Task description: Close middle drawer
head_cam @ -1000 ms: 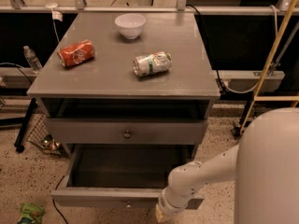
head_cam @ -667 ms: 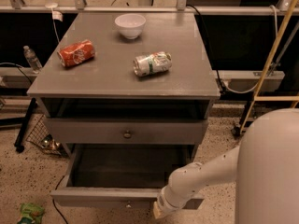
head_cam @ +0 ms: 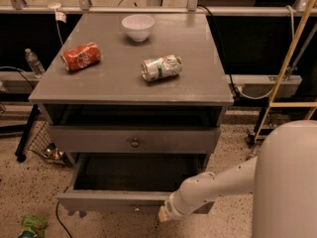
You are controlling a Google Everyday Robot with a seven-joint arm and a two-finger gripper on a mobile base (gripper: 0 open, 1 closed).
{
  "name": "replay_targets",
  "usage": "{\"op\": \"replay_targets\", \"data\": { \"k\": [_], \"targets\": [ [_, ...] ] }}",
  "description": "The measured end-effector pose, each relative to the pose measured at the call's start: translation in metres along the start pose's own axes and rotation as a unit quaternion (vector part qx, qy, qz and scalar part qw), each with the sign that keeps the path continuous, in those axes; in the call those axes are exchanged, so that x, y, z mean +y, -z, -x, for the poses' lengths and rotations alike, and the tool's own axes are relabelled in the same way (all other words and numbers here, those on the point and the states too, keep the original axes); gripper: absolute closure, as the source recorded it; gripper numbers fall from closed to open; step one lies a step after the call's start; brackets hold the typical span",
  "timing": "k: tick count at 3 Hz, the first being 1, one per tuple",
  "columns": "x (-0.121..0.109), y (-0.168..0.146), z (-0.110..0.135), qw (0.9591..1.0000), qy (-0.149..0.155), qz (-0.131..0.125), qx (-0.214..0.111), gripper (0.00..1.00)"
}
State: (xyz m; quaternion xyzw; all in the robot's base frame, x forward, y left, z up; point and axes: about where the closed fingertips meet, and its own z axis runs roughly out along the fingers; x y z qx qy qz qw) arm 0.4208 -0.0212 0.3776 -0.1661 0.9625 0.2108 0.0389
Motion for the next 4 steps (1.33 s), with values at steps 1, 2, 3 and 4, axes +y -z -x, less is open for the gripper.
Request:
{"op": "replay_targets", "data": {
  "k": [1,2,3,4],
  "targets": [
    [0.0,0.0,0.0,1.0,0.0,0.0,0.0,1.0],
    [0.009,-0.006,0.027,0.9986,0.034,0.014,-0.038,1.0],
    [0.02,-0.008,0.053,0.9947,0.068,0.024,-0.073,1.0],
    [0.031,-0.013,0.085,0.9879,0.106,0.033,-0.108,1.0]
  ]
}}
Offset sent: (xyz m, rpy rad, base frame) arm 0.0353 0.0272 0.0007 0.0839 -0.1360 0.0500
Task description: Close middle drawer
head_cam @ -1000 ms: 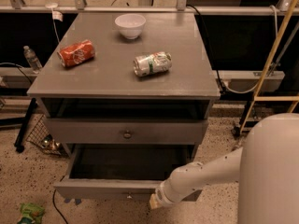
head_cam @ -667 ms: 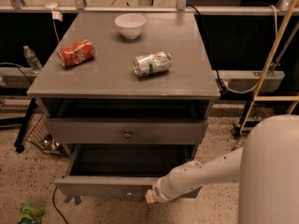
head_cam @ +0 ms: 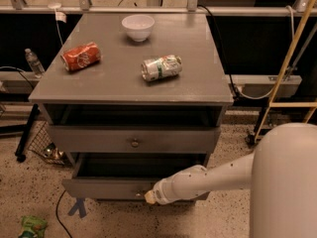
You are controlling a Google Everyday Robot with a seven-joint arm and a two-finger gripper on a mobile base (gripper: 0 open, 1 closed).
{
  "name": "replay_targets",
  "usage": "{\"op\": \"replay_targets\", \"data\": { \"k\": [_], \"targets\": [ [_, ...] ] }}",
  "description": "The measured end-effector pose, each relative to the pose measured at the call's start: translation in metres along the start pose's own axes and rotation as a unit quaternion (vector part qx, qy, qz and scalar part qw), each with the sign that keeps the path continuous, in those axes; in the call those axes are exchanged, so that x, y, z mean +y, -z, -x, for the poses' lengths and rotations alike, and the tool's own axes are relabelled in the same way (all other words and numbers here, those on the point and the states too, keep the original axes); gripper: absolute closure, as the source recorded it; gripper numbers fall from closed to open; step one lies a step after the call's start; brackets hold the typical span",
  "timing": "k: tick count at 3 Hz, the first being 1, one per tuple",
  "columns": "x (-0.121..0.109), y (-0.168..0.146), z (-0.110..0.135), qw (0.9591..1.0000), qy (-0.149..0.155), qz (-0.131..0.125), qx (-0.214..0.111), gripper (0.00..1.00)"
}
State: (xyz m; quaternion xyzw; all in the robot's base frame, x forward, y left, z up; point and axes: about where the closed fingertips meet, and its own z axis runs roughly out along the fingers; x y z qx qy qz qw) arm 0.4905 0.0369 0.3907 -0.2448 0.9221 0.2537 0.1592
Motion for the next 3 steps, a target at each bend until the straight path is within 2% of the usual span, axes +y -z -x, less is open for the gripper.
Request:
{"op": "replay_targets", "data": {
  "k": [3],
  "targets": [
    [-0.011,-0.019,0.065,0.9966,0.063,-0.015,-0.052,1.0]
  ]
}}
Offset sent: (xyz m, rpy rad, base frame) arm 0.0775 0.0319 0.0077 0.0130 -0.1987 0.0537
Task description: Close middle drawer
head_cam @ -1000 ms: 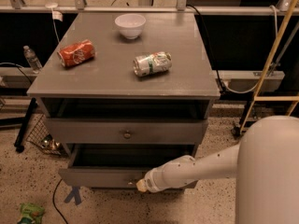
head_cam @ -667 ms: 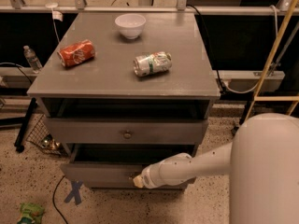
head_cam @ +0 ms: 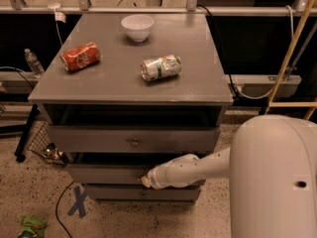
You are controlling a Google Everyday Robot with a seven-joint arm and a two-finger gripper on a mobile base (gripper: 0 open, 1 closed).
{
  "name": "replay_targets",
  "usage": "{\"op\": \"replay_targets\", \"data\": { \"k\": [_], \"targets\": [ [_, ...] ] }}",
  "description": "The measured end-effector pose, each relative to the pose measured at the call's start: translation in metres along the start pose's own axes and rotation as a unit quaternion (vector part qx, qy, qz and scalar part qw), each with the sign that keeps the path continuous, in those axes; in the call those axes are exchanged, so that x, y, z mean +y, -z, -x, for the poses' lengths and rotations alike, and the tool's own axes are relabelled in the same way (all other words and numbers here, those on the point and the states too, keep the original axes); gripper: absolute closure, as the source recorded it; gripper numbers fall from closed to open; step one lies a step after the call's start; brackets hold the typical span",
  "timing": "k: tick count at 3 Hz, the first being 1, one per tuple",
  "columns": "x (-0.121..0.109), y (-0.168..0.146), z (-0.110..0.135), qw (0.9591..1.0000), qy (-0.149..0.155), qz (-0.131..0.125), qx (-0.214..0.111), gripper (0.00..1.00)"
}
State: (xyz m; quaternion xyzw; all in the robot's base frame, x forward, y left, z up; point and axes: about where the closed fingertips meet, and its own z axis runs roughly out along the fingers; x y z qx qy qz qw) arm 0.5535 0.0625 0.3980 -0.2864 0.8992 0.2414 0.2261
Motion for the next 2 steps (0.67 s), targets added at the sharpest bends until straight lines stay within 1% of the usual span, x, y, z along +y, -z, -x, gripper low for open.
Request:
{"op": "replay_targets", "data": {
  "k": [2],
  "targets": [
    [-0.0017,-0.0002,0.0009,1.0,0.002,-0.002,0.002,1.0]
  ]
}}
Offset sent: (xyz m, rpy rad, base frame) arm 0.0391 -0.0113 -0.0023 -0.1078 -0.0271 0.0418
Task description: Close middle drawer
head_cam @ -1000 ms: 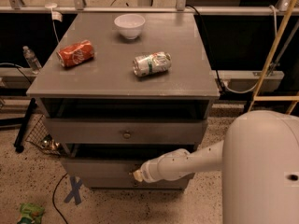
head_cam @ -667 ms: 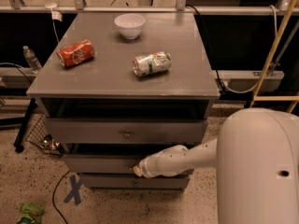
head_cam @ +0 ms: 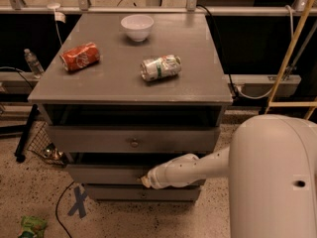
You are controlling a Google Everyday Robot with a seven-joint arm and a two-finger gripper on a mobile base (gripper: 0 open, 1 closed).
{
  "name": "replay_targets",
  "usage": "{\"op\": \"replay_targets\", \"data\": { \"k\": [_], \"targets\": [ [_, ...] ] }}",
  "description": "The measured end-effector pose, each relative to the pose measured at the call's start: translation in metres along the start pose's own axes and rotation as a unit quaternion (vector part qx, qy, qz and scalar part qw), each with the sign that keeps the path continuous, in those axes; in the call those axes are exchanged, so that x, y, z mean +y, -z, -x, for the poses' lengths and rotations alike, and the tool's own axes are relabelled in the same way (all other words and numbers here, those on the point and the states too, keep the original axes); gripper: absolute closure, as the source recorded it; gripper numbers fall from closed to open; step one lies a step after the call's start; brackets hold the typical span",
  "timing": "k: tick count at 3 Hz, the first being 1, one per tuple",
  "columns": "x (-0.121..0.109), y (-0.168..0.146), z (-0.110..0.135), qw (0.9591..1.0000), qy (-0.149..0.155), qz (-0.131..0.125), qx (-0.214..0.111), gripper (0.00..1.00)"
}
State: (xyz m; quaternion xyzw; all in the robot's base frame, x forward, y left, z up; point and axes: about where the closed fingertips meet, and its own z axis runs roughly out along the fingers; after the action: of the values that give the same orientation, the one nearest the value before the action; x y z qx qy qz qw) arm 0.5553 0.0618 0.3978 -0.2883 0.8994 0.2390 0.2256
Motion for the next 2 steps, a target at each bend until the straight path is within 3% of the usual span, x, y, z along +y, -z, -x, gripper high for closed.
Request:
{"op": "replay_targets", "data": {
  "k": [2],
  "targets": [
    [0.0,0.0,0.0,1.0,0.0,0.0,0.0,1.0]
  ]
}}
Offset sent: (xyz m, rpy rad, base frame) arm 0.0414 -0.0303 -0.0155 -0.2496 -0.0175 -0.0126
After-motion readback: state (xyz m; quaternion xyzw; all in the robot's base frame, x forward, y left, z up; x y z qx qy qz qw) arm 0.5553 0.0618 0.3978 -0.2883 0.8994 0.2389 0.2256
